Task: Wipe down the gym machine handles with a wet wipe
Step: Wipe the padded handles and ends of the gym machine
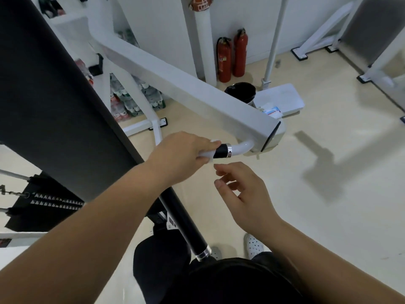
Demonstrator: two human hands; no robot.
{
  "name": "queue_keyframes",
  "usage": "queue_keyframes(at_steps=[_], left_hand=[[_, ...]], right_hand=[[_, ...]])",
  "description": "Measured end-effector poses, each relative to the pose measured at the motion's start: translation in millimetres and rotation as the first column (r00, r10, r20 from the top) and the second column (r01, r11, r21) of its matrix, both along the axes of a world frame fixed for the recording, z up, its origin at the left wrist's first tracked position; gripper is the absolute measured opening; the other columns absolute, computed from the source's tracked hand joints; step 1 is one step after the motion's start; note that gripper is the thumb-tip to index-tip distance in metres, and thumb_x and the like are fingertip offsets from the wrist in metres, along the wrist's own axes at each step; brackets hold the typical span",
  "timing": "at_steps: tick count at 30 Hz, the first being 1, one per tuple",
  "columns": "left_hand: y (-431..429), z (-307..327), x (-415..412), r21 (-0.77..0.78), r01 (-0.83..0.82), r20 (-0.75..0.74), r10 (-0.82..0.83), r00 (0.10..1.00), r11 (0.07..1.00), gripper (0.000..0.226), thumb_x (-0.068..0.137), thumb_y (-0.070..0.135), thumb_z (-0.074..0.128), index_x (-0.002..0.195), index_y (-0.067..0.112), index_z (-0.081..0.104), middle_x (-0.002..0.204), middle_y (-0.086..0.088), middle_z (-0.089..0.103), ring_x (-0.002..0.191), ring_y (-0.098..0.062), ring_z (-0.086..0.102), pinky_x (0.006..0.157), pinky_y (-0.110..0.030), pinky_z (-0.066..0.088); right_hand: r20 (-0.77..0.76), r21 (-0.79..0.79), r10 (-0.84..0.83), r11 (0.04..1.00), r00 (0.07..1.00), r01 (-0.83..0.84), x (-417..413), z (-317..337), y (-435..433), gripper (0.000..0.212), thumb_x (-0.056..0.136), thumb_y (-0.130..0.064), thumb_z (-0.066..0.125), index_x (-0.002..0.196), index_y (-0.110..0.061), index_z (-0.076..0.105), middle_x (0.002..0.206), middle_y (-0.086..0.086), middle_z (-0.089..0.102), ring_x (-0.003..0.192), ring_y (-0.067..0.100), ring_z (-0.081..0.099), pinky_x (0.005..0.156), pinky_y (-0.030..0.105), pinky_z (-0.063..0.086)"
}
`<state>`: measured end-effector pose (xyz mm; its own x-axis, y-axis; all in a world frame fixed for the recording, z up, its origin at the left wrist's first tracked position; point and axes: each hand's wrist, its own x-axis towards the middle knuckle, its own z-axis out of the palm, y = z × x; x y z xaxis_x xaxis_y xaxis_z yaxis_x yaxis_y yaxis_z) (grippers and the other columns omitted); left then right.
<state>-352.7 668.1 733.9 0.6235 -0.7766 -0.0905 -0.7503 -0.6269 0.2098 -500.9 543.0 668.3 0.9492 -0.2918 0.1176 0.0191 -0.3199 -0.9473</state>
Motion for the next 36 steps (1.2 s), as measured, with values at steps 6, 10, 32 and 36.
queue_keyframes(at_steps=[6, 10, 32, 36], left_hand=[[17.8, 8.6, -4.7, -0.211, -0.165, -0.169, 0.130, 0.977, 0.963, 0.047, 0.091, 0.028, 0.067, 0.136, 0.037, 0.056, 0.127, 0.009, 0.068, 0.115, -0.007, 0.062, 0.094, -0.024, 0.049], [50.6, 13.4, -12.8, -0.386, -0.333, -0.343, 0.201, 0.918, 0.861, 0.043, 0.099, 0.008, 0.048, 0.136, 0.027, 0.054, 0.121, 0.006, 0.068, 0.118, -0.005, 0.060, 0.100, -0.027, 0.048], [114.6, -33.4, -79.8, -0.581, -0.329, -0.184, 0.274, 0.944, 0.744, 0.028, 0.095, 0.025, 0.061, 0.122, 0.027, 0.068, 0.138, -0.002, 0.061, 0.125, -0.015, 0.059, 0.107, -0.022, 0.043], [124.8, -32.3, -95.8, -0.618, -0.430, -0.293, 0.315, 0.903, 0.658, 0.027, 0.092, 0.024, 0.067, 0.102, 0.039, 0.048, 0.089, 0.021, 0.063, 0.086, -0.002, 0.067, 0.071, -0.017, 0.056]], right_hand=[[-0.051, 0.234, -0.115, 0.964, 0.992, 0.124, 5.1, 19.3, 41.2, 0.043, 0.097, -0.019, 0.055, 0.140, -0.029, 0.052, 0.128, -0.008, 0.058, 0.112, 0.010, 0.062, 0.094, 0.031, 0.053], [-0.110, 0.130, 0.009, 0.992, 0.994, 0.005, 11.5, 35.2, 81.6, 0.063, 0.100, -0.031, 0.044, 0.157, -0.027, 0.018, 0.164, -0.012, 0.006, 0.145, -0.013, 0.008, 0.116, 0.014, 0.021], [0.062, -0.441, 0.070, 0.897, 0.996, -0.035, -10.1, 19.7, 118.0, 0.063, 0.101, -0.037, 0.041, 0.156, -0.013, 0.022, 0.165, 0.007, 0.016, 0.153, 0.017, 0.015, 0.120, 0.043, 0.029], [-0.088, -0.549, 0.267, 0.791, 0.960, -0.270, 3.0, 29.8, 127.8, 0.067, 0.101, -0.053, 0.029, 0.156, -0.035, -0.005, 0.168, 0.000, 0.001, 0.153, 0.011, -0.007, 0.125, 0.043, 0.013]])
